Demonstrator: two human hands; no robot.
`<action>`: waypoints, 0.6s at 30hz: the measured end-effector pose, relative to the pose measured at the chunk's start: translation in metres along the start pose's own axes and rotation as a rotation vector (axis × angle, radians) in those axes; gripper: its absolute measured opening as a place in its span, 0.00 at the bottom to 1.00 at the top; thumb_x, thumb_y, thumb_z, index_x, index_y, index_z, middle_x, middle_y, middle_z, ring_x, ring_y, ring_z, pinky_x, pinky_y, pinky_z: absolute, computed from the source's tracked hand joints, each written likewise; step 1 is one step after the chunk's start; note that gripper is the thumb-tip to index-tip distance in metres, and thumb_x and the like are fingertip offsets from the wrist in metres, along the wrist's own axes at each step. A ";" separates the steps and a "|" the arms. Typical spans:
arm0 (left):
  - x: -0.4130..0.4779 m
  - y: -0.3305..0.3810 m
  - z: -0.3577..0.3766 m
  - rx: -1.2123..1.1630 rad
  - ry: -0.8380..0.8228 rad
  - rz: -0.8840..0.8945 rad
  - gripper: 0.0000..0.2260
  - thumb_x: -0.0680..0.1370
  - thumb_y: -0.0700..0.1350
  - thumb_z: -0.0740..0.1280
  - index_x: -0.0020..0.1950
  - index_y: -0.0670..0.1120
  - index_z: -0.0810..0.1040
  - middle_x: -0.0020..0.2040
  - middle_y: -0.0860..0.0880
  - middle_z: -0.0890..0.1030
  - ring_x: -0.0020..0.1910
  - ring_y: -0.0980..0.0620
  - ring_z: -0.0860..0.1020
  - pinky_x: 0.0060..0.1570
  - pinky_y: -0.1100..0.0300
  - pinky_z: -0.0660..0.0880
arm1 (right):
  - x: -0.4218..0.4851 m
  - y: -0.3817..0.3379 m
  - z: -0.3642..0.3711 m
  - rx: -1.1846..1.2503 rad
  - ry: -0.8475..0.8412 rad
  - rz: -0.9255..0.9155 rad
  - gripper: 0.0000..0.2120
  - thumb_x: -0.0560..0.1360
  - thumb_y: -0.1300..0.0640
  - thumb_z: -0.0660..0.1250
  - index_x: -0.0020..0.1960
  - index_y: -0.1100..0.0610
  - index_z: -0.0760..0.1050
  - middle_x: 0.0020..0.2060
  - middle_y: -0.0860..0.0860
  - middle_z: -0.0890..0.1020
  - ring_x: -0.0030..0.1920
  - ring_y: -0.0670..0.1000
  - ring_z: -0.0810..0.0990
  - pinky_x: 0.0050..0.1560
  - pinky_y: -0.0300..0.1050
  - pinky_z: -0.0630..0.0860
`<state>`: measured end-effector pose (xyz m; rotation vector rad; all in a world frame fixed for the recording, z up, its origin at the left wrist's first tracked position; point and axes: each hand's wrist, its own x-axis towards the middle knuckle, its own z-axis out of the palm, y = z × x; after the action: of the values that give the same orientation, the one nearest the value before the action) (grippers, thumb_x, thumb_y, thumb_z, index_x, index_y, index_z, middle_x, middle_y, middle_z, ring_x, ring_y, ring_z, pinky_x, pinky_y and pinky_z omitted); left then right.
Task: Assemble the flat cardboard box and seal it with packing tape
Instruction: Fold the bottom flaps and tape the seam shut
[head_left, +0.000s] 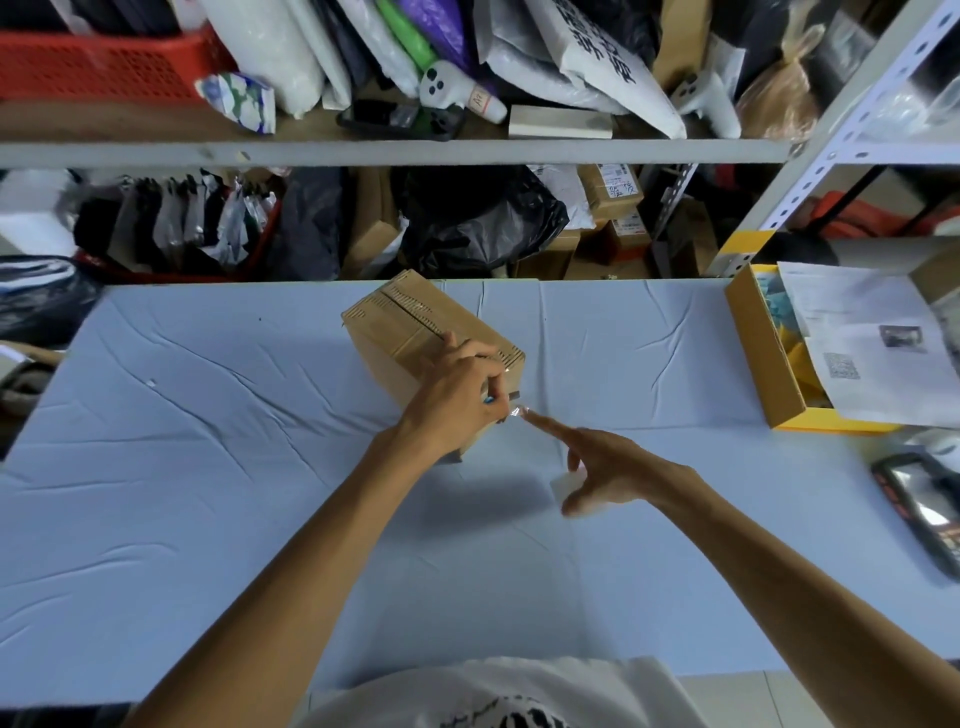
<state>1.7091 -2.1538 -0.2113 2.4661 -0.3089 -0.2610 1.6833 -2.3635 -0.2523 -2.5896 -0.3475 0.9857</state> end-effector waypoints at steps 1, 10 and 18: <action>0.000 0.000 0.000 -0.005 0.001 -0.005 0.08 0.73 0.41 0.71 0.36 0.48 0.75 0.69 0.47 0.72 0.76 0.43 0.56 0.74 0.43 0.51 | 0.000 -0.001 -0.002 0.011 -0.036 0.020 0.53 0.61 0.51 0.74 0.73 0.31 0.45 0.49 0.50 0.75 0.46 0.55 0.78 0.47 0.47 0.77; -0.032 -0.010 -0.017 -0.128 0.149 0.136 0.07 0.74 0.45 0.70 0.38 0.46 0.76 0.46 0.52 0.75 0.47 0.52 0.76 0.45 0.64 0.71 | 0.021 0.000 0.013 0.075 0.263 -0.010 0.35 0.72 0.52 0.72 0.74 0.54 0.60 0.61 0.59 0.78 0.61 0.61 0.76 0.59 0.49 0.71; -0.054 -0.089 0.028 -0.150 -0.178 -0.239 0.09 0.69 0.45 0.76 0.33 0.51 0.78 0.31 0.49 0.80 0.29 0.60 0.73 0.38 0.60 0.72 | 0.033 -0.015 0.058 -0.057 0.328 0.004 0.37 0.73 0.57 0.72 0.74 0.60 0.55 0.59 0.64 0.77 0.58 0.64 0.76 0.59 0.54 0.73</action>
<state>1.6642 -2.0862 -0.2820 2.3338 -0.0635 -0.5853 1.6664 -2.3245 -0.3064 -2.7428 -0.2867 0.5433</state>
